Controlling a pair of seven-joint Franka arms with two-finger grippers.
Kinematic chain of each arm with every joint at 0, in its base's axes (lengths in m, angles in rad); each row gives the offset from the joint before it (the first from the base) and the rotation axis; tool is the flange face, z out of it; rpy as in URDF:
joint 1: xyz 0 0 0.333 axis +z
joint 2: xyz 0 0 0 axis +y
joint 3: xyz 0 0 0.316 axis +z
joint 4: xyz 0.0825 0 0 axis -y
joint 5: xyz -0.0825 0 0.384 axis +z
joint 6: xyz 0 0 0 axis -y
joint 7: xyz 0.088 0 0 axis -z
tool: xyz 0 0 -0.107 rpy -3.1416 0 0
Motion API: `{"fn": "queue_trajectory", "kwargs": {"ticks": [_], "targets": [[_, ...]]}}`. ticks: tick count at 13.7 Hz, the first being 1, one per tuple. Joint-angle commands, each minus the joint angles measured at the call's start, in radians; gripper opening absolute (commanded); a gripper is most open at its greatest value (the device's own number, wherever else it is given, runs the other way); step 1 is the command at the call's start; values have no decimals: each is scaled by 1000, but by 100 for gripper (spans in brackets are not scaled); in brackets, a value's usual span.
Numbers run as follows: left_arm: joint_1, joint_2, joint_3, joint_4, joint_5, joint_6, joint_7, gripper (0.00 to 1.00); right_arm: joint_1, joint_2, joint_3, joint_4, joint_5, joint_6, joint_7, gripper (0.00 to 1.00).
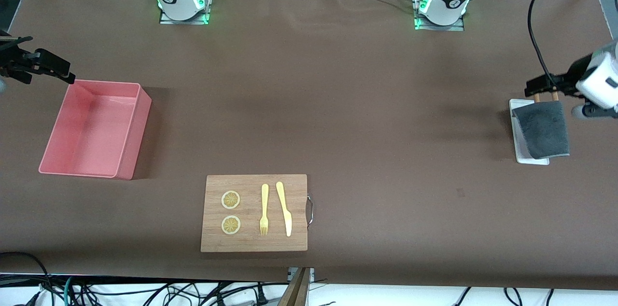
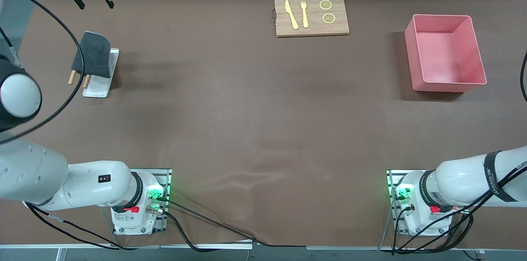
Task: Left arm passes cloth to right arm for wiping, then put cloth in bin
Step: 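Lower the left gripper over the grey cloth on the white holder, then close the left gripper on the grey cloth's edge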
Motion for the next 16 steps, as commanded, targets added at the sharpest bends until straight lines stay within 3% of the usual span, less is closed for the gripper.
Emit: {"fn": "queue_trajectory", "kwargs": {"ticks": [1, 4, 9, 10, 11, 16], "targets": [[90, 226, -3, 141, -2, 57, 69, 100, 0, 8, 0, 24, 10, -13, 13, 100], [210, 354, -5, 223, -1, 65, 296, 100, 0, 8, 2, 24, 9, -13, 13, 100], [318, 449, -5, 224, 1, 108, 438, 100, 3, 8, 2, 24, 6, -12, 14, 100], [339, 460, -5, 224, -1, 111, 443, 92, 3, 8, 2, 26, 6, -12, 14, 100], [348, 463, -6, 224, -2, 111, 461, 75, 3, 8, 2, 26, 6, -12, 14, 100], [365, 479, -8, 221, -8, 111, 475, 75, 3, 8, 2, 24, 6, -12, 14, 100]]}}
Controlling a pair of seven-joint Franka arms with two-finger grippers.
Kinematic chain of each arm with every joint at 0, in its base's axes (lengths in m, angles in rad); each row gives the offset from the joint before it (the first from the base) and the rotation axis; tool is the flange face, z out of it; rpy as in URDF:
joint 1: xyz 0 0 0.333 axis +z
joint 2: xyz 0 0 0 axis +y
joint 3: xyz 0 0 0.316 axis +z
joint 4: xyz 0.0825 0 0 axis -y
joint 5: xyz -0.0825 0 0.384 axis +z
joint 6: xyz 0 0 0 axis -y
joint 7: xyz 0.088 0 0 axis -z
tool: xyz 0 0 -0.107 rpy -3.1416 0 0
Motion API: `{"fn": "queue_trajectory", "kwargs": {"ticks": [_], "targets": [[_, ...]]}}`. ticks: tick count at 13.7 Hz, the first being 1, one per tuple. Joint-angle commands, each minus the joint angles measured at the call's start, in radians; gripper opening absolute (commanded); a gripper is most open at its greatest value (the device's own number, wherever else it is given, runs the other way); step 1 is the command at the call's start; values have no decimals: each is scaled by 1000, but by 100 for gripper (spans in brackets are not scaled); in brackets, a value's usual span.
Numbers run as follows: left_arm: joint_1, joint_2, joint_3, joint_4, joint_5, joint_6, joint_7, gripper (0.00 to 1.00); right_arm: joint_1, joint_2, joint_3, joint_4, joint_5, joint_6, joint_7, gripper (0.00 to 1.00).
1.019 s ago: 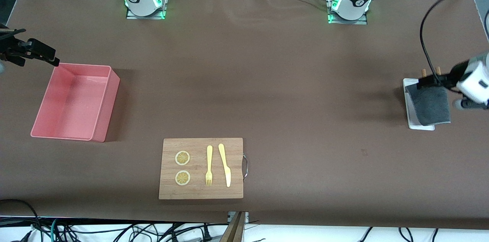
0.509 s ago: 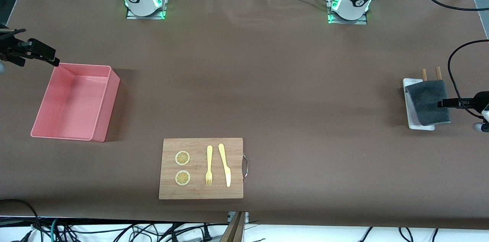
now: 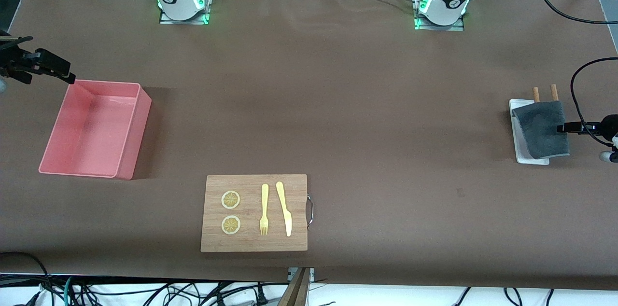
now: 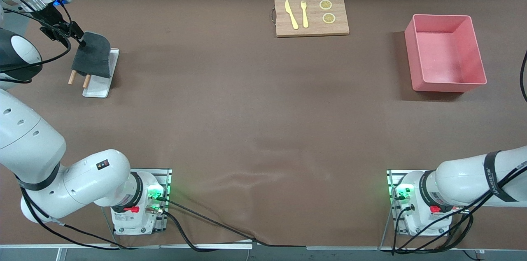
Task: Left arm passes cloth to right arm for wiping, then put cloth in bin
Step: 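Close the left gripper on the grey cloth's edge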
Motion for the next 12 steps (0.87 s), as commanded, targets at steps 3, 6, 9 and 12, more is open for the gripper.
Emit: {"fn": "queue_trajectory", "kwargs": {"ticks": [3, 6, 9, 12], "targets": [[14, 15, -14, 29, -9, -10, 26, 64, 3, 8, 1, 25, 6, -10, 14, 100], [14, 21, -17, 27, -9, -10, 26, 56, 3, 8, 1, 23, 6, -10, 16, 100], [13, 23, -17, 28, -9, -10, 26, 54, 3, 8, 1, 25, 7, -10, 16, 100], [10, 23, -18, 29, -9, -10, 26, 52, 3, 8, 1, 25, 9, -10, 16, 100]]}}
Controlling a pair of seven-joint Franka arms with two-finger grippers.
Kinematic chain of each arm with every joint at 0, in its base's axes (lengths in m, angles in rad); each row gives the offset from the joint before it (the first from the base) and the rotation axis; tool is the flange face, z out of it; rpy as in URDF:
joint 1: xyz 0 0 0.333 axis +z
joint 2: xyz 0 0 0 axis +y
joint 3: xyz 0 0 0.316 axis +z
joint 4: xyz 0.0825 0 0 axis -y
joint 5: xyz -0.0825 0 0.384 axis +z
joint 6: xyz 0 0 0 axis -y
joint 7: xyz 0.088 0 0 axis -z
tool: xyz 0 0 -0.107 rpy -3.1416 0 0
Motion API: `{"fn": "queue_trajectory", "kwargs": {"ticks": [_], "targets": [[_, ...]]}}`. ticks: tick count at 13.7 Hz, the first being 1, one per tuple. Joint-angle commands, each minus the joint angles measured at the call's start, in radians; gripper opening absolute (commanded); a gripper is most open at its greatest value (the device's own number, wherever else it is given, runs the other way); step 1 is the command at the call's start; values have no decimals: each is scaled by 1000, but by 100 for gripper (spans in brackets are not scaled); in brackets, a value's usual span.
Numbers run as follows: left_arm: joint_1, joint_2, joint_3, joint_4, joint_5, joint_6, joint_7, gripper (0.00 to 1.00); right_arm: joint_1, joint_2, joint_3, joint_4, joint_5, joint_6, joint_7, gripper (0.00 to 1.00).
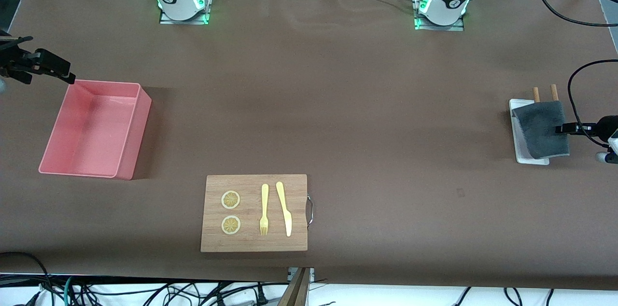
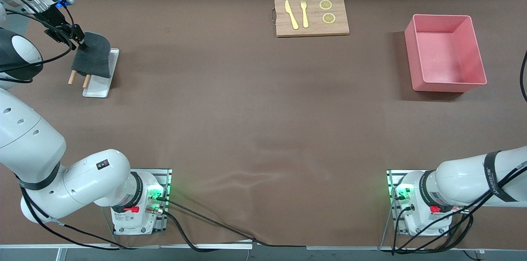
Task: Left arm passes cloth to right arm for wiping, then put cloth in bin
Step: 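Close the left gripper on the grey cloth's edge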
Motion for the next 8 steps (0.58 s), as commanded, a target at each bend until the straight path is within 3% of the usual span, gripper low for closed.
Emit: {"fn": "queue_trajectory", "kwargs": {"ticks": [1, 7, 8], "targets": [[6, 11, -8, 28, -9, -10, 18, 52, 1, 8, 0, 23, 9, -11, 16, 100], [7, 11, -8, 28, -27, -11, 18, 46, -1, 9, 0, 23, 10, -11, 14, 100], [7, 11, -10, 28, -27, -14, 18, 41, 1, 12, 0, 24, 10, -11, 16, 100]]}}
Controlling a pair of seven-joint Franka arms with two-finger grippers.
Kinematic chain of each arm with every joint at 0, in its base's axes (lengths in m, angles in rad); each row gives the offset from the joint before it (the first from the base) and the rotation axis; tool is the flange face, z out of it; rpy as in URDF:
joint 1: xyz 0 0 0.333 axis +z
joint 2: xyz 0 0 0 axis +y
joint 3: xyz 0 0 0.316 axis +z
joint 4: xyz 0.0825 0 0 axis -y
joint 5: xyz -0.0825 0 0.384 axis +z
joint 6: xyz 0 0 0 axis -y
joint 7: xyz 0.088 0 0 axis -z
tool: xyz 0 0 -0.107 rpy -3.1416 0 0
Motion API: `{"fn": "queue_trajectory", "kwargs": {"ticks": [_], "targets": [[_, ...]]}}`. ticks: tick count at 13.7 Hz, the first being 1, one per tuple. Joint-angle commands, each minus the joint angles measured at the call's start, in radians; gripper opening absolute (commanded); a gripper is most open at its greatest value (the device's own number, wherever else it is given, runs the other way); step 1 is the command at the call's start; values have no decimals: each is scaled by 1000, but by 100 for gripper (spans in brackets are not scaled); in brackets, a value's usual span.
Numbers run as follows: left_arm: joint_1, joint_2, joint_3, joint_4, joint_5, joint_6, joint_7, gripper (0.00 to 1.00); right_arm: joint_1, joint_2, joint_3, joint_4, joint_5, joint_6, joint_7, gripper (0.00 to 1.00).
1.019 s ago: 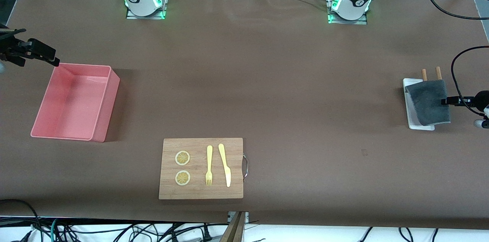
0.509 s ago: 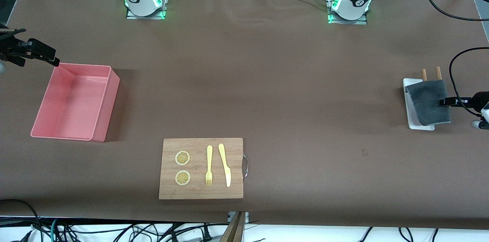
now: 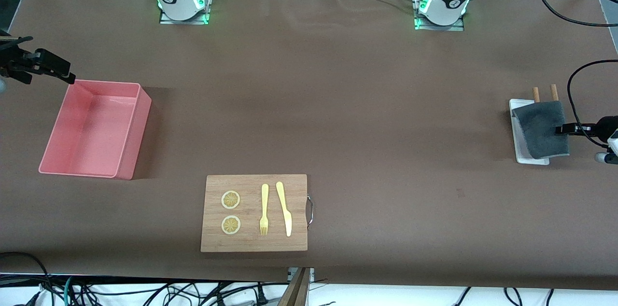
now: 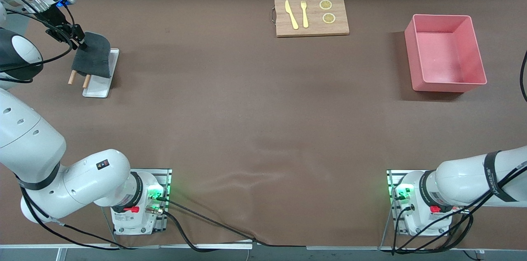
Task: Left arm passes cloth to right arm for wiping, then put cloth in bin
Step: 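Close the left gripper on the grey cloth's edge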
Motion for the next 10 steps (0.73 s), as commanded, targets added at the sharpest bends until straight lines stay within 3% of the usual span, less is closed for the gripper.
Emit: {"fn": "queue_trajectory", "kwargs": {"ticks": [1, 10], "targets": [[6, 11, -5, 27, -25, -16, 18, 41, 3, 14, 1, 24, 10, -11, 17, 100], [7, 10, -5, 30, -26, -16, 18, 34, 9, 14, 1, 24, 10, -11, 29, 100]]}}
